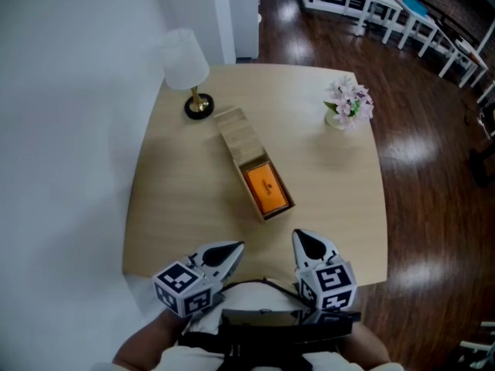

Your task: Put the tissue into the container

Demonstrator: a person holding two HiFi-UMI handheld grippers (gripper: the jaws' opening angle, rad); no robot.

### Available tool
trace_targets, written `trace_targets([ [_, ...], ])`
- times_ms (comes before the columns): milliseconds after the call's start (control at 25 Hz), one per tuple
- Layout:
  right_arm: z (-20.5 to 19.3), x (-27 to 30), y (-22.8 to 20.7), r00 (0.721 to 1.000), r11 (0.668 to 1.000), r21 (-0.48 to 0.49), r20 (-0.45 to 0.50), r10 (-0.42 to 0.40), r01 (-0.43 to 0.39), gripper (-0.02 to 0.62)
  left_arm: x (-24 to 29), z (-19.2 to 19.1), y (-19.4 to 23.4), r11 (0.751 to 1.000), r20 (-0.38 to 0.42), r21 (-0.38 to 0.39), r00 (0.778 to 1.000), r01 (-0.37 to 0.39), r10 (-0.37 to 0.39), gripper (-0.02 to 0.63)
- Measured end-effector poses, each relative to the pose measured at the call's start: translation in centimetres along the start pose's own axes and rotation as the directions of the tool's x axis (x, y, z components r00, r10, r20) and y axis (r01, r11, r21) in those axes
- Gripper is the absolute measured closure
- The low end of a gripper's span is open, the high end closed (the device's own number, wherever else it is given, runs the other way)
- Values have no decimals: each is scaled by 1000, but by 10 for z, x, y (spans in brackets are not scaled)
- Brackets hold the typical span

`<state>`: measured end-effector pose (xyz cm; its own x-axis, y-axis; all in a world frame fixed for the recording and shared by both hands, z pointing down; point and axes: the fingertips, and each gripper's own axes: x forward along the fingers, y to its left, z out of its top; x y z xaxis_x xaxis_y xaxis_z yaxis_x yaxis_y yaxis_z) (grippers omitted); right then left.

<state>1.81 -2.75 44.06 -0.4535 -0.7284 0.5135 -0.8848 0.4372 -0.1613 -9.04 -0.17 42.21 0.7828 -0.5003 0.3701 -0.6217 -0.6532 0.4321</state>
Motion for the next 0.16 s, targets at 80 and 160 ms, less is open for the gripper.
trace_targets([
  [80,0,1,1,1000,1000,-3,-2,1,-1,595,0,-1,0,1000,-3,2,1000,1,-1,604],
  [160,0,1,2,1000,1000,-7,-3,2,-2,595,0,-1,1,1000,-6,3,1000,1,-1,604],
])
